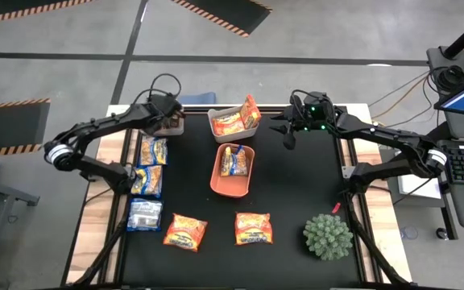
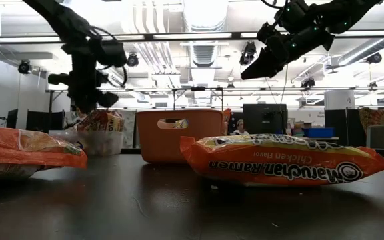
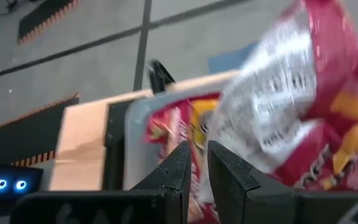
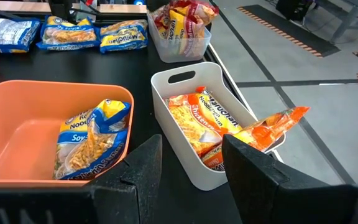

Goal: Sort Maruchan noodles
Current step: Put the red bag into the transparent bin

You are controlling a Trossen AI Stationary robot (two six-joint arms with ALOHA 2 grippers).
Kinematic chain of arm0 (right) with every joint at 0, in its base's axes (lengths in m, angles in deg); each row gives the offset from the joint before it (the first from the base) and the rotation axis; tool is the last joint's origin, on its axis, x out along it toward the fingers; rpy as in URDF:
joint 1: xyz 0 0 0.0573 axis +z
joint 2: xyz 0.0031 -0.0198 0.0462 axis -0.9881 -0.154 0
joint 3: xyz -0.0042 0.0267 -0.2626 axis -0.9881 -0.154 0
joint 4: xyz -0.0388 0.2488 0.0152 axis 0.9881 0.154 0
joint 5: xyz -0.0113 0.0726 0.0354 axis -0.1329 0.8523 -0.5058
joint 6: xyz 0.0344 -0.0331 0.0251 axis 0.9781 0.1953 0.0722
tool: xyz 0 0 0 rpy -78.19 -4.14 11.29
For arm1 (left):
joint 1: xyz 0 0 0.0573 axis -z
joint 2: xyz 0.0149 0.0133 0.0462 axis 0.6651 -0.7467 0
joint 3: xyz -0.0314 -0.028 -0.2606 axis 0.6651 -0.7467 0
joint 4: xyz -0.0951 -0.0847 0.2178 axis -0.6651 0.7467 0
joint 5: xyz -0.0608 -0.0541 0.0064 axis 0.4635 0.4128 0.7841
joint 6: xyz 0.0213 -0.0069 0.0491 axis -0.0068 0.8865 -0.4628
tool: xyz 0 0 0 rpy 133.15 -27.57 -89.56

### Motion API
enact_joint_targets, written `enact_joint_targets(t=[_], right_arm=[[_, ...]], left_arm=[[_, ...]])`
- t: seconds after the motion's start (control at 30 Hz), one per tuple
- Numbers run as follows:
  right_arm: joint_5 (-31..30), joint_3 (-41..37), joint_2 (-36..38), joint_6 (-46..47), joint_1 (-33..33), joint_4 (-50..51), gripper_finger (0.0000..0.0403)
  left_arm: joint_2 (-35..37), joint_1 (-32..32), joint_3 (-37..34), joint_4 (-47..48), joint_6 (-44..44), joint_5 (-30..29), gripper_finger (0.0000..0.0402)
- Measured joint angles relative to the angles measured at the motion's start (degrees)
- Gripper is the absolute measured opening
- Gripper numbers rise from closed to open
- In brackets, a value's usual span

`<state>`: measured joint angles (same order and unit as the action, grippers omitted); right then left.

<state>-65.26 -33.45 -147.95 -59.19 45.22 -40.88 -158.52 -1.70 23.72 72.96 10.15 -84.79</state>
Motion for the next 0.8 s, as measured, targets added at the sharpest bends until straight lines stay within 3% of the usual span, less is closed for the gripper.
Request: enact_joint_targets(t=[0.23, 0.5, 0.67, 0.8], right_arm=[[-0.01, 0.0, 0.0, -0.18, 0.0, -0.05, 0.0157], [-0.01, 0.0, 0.0, -0.59, 0.0, -0.08, 0.0157], [-0.01, 0.0, 0.0, -0.61, 0.0, -0.08, 0.0157], [-0.01, 0.0, 0.0, -0.61, 0.0, -0.35, 0.0157]], left_arm=[[-3.95, 0.7, -2.36, -3.94, 2.01, 5.48, 0.0036], [-5.59, 1.49, -2.37, -1.75, 3.02, 6.37, 0.0036], [-2.85, 1.9, -0.21, 4.14, 3.4, 6.34, 0.0036], [0.6, 2.53, 3.19, 1.76, 0.55, 6.05, 0.0036]])
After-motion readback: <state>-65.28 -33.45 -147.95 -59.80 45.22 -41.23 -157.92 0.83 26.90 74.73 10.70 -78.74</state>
